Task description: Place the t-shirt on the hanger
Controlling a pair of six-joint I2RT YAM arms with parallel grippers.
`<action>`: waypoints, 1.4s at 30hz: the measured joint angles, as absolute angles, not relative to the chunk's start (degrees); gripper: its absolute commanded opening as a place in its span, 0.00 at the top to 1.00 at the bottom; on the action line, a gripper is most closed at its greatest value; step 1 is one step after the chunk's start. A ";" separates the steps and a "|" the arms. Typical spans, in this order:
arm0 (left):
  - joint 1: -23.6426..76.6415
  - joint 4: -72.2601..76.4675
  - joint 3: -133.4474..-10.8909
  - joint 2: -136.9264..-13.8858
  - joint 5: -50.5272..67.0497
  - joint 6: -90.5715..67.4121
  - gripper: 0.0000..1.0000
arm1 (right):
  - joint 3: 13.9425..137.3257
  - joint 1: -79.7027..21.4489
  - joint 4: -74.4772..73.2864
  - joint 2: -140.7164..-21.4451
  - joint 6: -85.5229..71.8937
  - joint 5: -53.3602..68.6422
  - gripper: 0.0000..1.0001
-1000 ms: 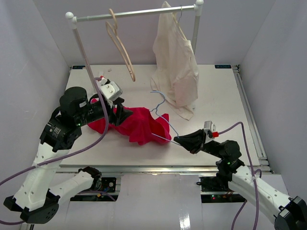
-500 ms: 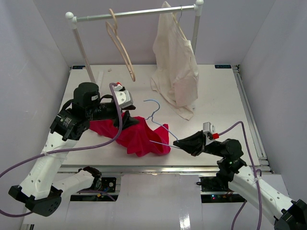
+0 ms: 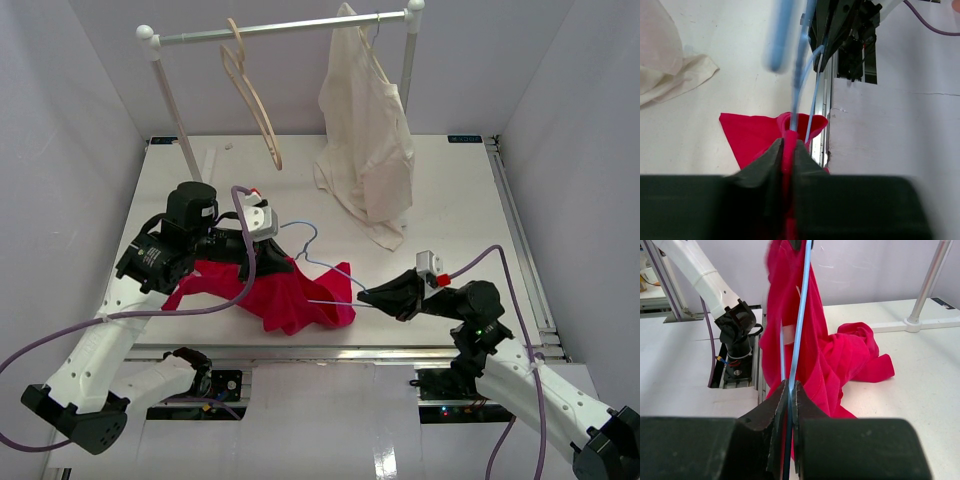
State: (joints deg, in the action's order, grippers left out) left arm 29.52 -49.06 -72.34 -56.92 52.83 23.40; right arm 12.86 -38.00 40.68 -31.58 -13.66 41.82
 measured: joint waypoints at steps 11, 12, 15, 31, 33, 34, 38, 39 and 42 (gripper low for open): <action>29.58 -48.95 -72.35 -56.55 53.37 20.39 1.00 | 14.90 -37.89 37.63 -32.53 -10.92 42.71 0.92; 29.58 -48.95 -72.48 -56.89 53.25 19.70 1.00 | 15.14 -37.88 36.72 -32.32 -10.38 42.73 0.92; 29.58 -49.00 -72.99 -58.18 53.14 18.11 1.00 | 15.41 -37.83 34.42 -31.17 -9.11 42.72 0.89; 30.33 -38.14 -65.16 -51.72 33.85 0.93 1.00 | 24.50 -37.69 21.62 -30.03 -11.26 20.09 0.30; 30.33 -36.02 -64.04 -50.38 31.44 -1.31 1.00 | 24.85 -37.69 18.86 -30.61 -13.89 17.42 0.32; 30.33 -34.99 -63.35 -49.70 30.49 -2.28 1.00 | 25.22 -37.69 17.41 -31.22 -15.24 16.28 0.33; 30.33 -30.86 -60.36 -47.34 28.96 -5.55 1.00 | 26.19 -37.85 15.16 -34.91 -19.30 14.72 0.35; 30.33 -29.70 -59.58 -46.90 28.90 -6.08 1.00 | 26.20 -38.15 14.97 -35.95 -20.10 14.47 0.35; 30.33 -27.06 -56.65 -45.57 28.28 -7.42 1.00 | 26.20 -39.52 14.94 -38.64 -21.97 13.54 0.35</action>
